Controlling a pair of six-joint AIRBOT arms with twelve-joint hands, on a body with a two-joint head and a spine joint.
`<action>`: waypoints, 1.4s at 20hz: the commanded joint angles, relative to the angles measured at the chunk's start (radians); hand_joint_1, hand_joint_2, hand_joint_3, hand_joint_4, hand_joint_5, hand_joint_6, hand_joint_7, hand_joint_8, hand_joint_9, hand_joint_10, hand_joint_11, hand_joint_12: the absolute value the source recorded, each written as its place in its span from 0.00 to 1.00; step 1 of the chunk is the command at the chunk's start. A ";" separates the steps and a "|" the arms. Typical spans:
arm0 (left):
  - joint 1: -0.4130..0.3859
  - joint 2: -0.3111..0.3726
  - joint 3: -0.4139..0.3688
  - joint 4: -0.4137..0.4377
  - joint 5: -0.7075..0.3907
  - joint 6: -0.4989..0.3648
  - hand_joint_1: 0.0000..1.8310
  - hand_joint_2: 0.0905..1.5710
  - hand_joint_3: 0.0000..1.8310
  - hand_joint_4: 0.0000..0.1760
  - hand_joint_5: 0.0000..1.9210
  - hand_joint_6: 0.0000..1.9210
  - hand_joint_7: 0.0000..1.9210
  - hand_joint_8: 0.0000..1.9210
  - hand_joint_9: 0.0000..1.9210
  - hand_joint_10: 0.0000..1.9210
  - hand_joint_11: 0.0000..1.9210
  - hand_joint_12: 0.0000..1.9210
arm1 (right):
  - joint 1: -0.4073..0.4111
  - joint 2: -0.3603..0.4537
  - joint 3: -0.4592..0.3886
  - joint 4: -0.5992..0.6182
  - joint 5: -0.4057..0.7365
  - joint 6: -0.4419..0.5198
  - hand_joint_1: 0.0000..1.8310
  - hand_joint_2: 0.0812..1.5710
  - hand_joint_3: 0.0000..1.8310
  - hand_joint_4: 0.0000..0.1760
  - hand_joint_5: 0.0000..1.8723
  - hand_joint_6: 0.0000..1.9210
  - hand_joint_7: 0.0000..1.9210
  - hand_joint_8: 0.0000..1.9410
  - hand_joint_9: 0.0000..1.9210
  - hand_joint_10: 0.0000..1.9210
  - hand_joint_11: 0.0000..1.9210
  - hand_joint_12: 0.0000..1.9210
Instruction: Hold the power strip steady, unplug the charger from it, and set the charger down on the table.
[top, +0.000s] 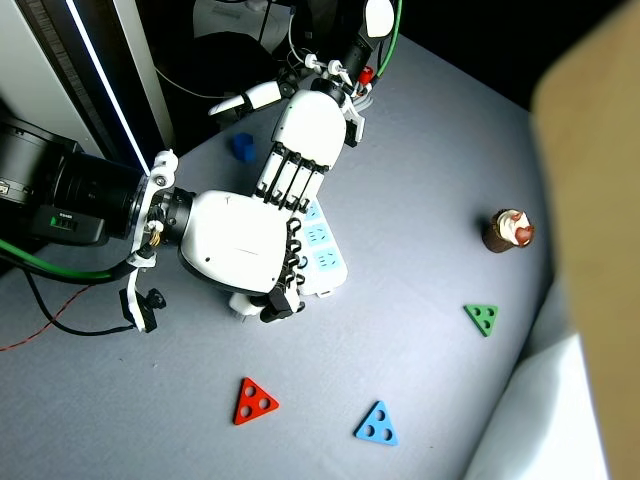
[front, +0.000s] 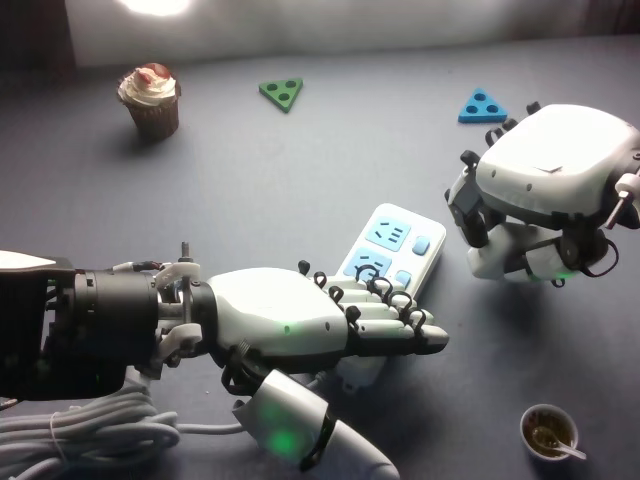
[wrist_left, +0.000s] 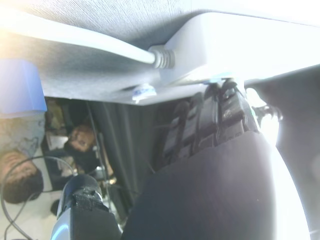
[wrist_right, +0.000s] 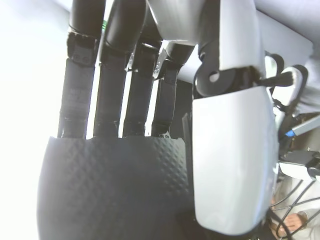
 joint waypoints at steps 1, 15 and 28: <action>0.022 -0.021 -0.013 0.049 0.003 -0.041 0.00 0.55 0.00 0.00 0.01 0.00 0.01 0.00 0.01 0.00 0.02 0.00 | 0.014 0.004 0.000 -0.034 -0.109 -0.002 0.76 0.66 0.00 0.00 0.48 0.50 0.62 0.29 0.56 0.54 0.48 0.41; 0.017 -0.013 -0.018 0.049 0.003 -0.049 0.00 0.54 0.00 0.00 0.01 0.00 0.02 0.00 0.01 0.00 0.01 0.00 | 0.006 0.040 -0.044 -0.025 -0.150 -0.002 0.34 0.50 0.00 0.00 0.17 0.00 0.24 0.00 0.23 0.00 0.17 0.15; -0.010 0.016 -0.034 0.048 -0.002 -0.054 0.00 0.54 0.00 0.00 0.02 0.00 0.02 0.00 0.01 0.00 0.01 0.00 | -0.073 0.388 -0.251 0.038 -0.210 0.063 0.04 0.50 0.01 0.00 0.14 0.00 0.18 0.00 0.18 0.00 0.16 0.04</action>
